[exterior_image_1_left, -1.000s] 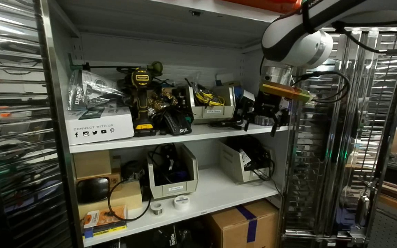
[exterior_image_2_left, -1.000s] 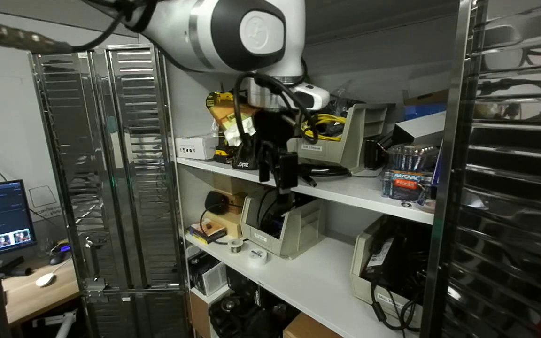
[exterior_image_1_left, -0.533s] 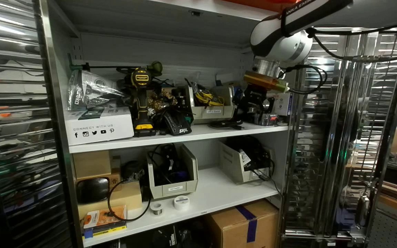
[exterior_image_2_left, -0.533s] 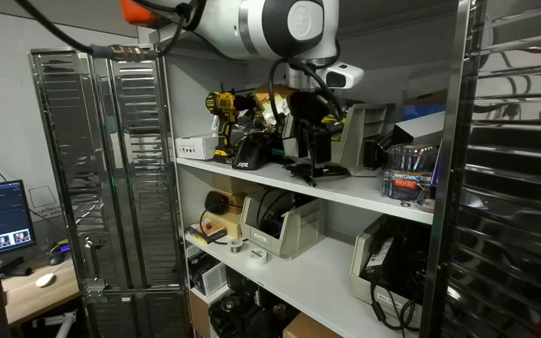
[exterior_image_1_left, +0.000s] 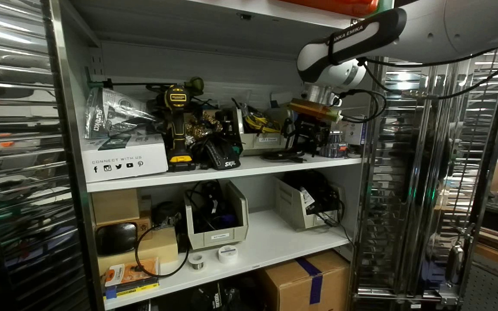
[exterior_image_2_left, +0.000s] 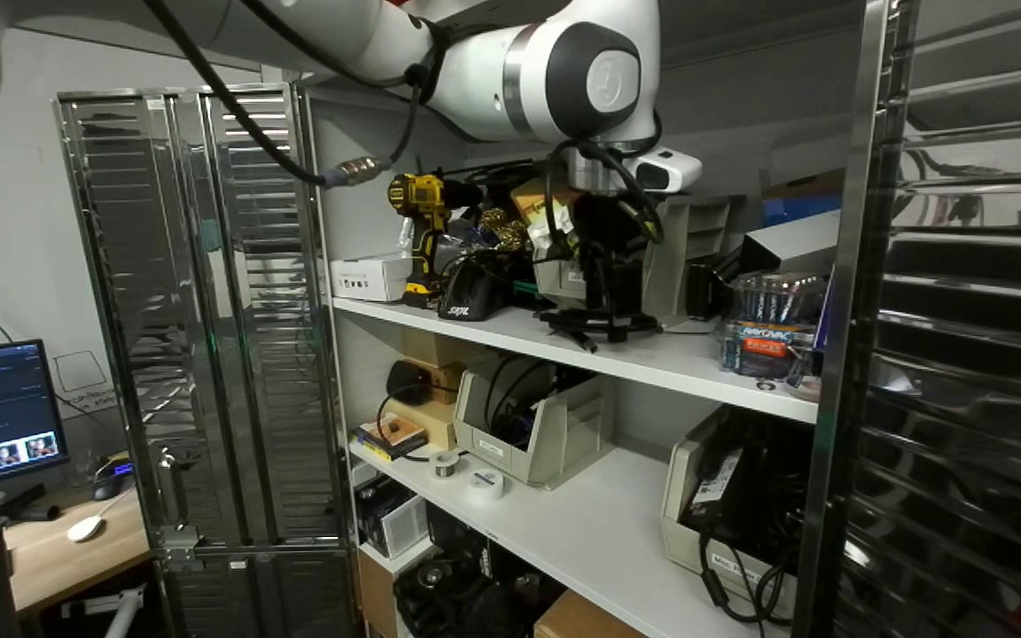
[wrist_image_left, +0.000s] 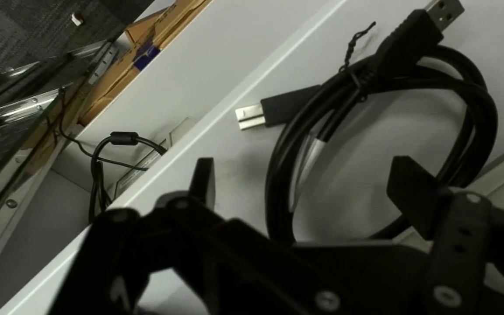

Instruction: Put the black cable on the top shelf in the tray behind it

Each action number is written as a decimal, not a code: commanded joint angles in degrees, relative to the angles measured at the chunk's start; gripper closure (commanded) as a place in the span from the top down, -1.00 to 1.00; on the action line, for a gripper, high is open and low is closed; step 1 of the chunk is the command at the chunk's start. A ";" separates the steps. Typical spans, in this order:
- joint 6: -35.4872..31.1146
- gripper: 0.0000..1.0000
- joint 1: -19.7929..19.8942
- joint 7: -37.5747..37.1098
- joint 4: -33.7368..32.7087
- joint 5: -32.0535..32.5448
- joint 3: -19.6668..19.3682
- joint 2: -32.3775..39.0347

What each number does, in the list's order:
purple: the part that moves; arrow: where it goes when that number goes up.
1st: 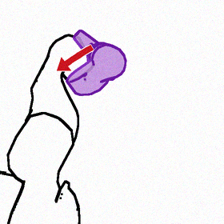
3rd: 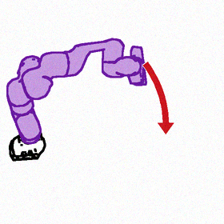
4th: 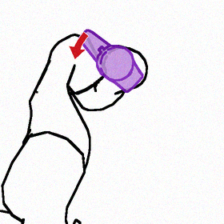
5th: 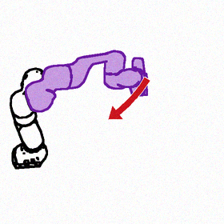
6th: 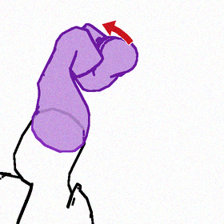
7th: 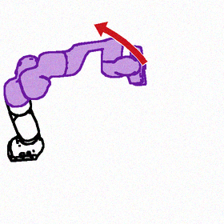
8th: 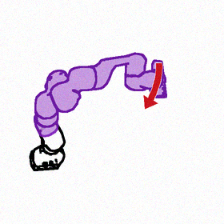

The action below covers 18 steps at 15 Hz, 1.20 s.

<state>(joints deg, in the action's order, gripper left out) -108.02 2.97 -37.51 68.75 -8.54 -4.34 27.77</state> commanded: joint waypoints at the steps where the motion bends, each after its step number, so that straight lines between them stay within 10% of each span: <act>1: 5.16 0.47 -0.80 -1.87 -8.55 1.40 -0.70 4.46; 10: 7.88 -0.85 -3.41 -2.35 -3.82 8.62 -0.49 2.71; 18: -0.60 -0.84 -6.41 -2.64 13.73 12.69 0.11 -9.59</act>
<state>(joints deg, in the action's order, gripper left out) -103.96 -1.49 -38.90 71.17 2.16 -4.36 26.33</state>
